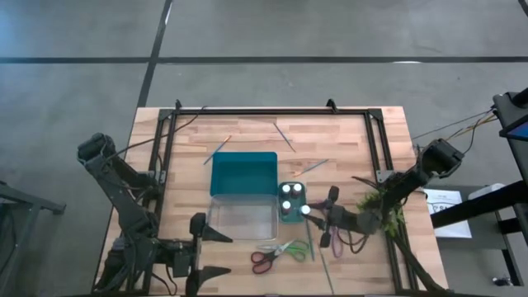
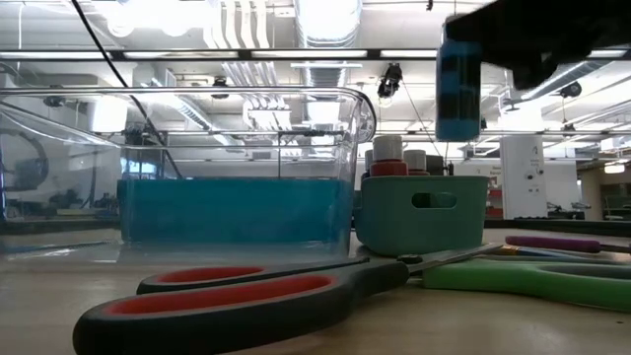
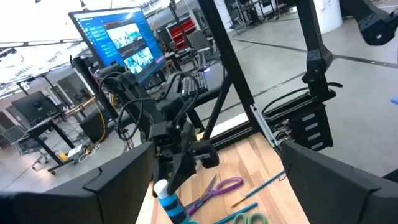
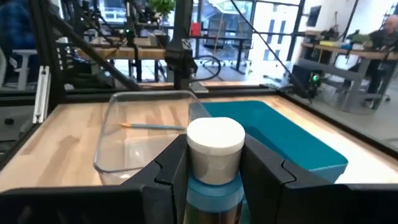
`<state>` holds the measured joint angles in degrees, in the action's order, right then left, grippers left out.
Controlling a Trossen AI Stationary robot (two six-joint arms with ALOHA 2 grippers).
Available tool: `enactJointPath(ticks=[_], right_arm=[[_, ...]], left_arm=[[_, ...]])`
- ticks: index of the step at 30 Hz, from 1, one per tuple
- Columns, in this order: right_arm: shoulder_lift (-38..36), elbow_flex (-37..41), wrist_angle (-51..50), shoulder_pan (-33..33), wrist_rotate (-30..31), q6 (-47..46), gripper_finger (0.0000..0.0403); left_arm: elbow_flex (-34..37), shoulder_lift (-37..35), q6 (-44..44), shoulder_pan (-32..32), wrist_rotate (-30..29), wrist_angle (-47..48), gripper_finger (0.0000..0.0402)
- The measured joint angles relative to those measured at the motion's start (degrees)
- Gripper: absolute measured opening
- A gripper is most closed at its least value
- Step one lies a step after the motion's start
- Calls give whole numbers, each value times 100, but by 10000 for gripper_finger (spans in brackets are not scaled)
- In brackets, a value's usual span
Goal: Pick & Place Paint Supplies
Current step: Put the blue paint bottle into the green bin
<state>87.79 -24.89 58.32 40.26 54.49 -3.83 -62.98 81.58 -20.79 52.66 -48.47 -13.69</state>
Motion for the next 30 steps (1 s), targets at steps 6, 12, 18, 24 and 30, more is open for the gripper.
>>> enactJointPath(ticks=[6,12,18,24,30], right_arm=[[177,335,1129,-266,-454,235,105],[186,442,1230,-509,-902,338,105],[186,447,1206,-737,-1434,414,105],[186,409,901,-1029,-2247,423,105],[-13,709,910,-1416,-3788,220,105]], left_arm=[[0,2,28,-4,0,2,353],[22,2,129,-26,1,11,353],[42,7,158,-37,1,21,353],[42,7,174,-42,1,24,353],[42,7,260,-42,1,70,353]])
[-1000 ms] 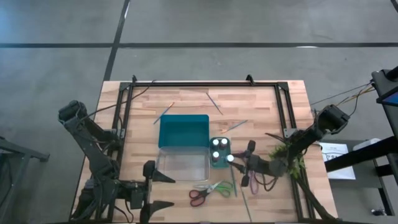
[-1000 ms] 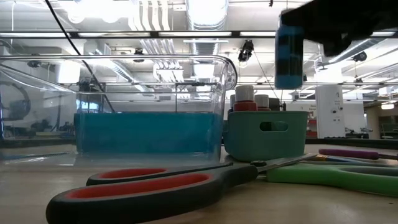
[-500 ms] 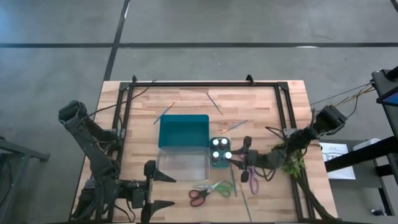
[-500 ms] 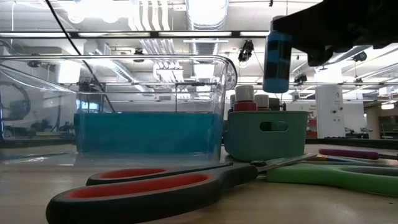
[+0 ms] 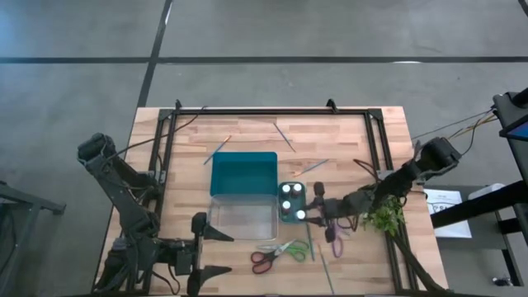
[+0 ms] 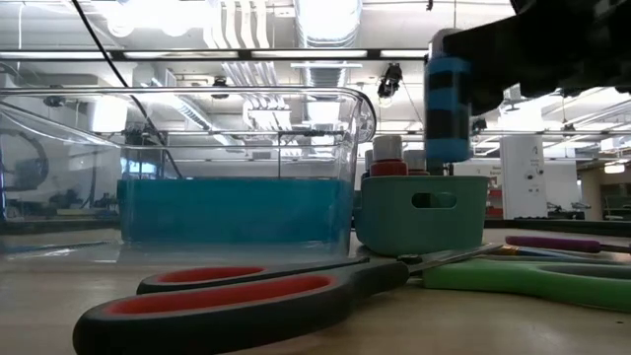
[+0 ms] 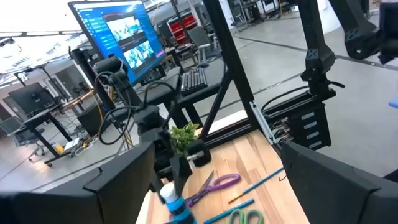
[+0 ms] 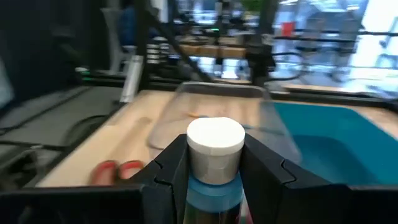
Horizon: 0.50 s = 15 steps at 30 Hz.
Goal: Pick & Place Paint Supplies
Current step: Put the blue paint bottle into the green bin
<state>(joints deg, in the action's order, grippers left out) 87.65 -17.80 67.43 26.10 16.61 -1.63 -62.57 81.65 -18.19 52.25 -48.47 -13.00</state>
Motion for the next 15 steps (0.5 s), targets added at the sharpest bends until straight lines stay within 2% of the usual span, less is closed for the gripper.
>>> enactJointPath(ticks=[7,11,15], right_arm=[[-721,326,-163,-483,-2147,-137,105],[-1255,380,-680,-791,-2819,-104,105],[-1577,405,-879,-987,-3152,100,105]], left_arm=[[0,0,21,-11,0,57,353],[0,0,44,-28,0,55,353],[0,0,43,-37,0,55,353]])
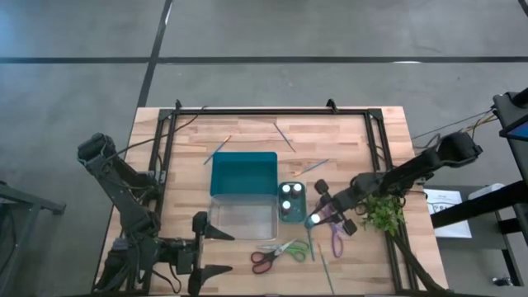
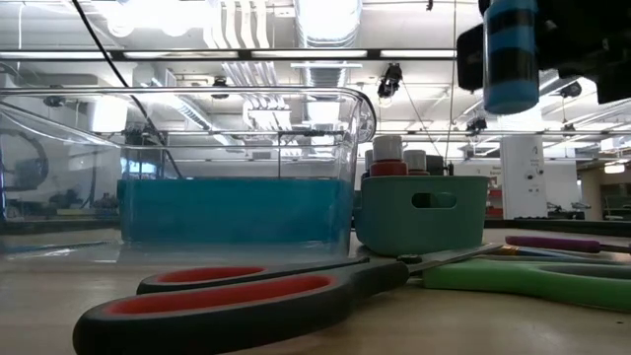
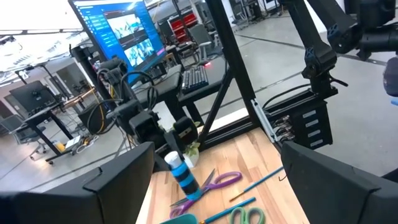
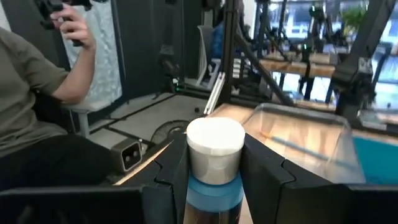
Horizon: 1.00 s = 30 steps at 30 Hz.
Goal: Pick & Place Paint Supplies
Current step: Put the blue paint bottle into the green bin
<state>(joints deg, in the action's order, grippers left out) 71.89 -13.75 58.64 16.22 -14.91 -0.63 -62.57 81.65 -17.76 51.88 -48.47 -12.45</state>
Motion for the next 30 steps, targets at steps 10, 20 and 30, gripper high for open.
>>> enactJointPath(ticks=[10,20,30], right_arm=[[184,91,189,-165,1,256,105],[850,72,759,-505,59,187,105],[1259,-145,822,-1115,-713,28,105]], left_arm=[[0,0,4,-27,0,4,353],[0,0,17,-33,2,29,354],[1,0,24,-35,2,57,354]])
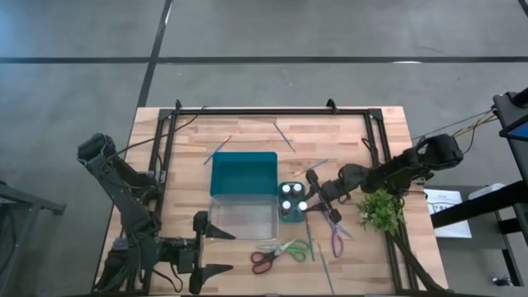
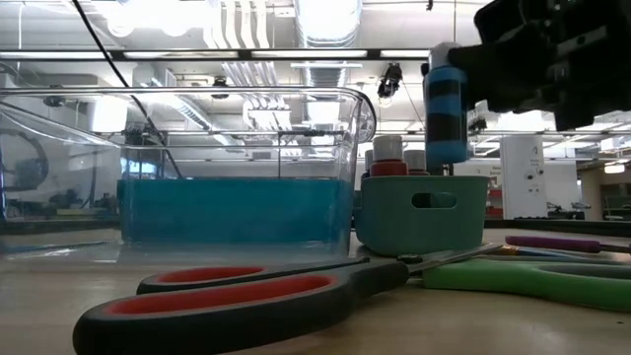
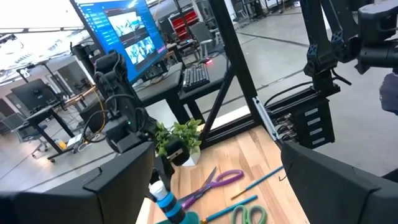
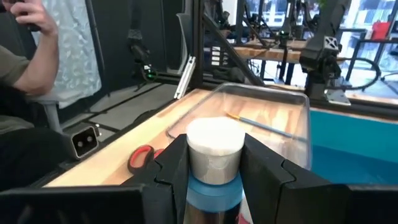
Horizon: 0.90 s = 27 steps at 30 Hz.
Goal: Pick & Place Paint Supplies
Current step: Put the blue paint bottle into the green bin
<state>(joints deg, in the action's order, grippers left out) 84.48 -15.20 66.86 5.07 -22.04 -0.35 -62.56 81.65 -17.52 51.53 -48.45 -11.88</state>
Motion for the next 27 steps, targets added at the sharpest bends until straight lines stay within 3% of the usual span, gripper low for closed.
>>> enactJointPath(ticks=[16,27], right_arm=[[82,34,43,-85,-51,163,105],[82,113,128,-32,325,203,105]], left_arm=[[6,0,49,-42,0,58,354],[10,0,105,-42,0,116,354]])
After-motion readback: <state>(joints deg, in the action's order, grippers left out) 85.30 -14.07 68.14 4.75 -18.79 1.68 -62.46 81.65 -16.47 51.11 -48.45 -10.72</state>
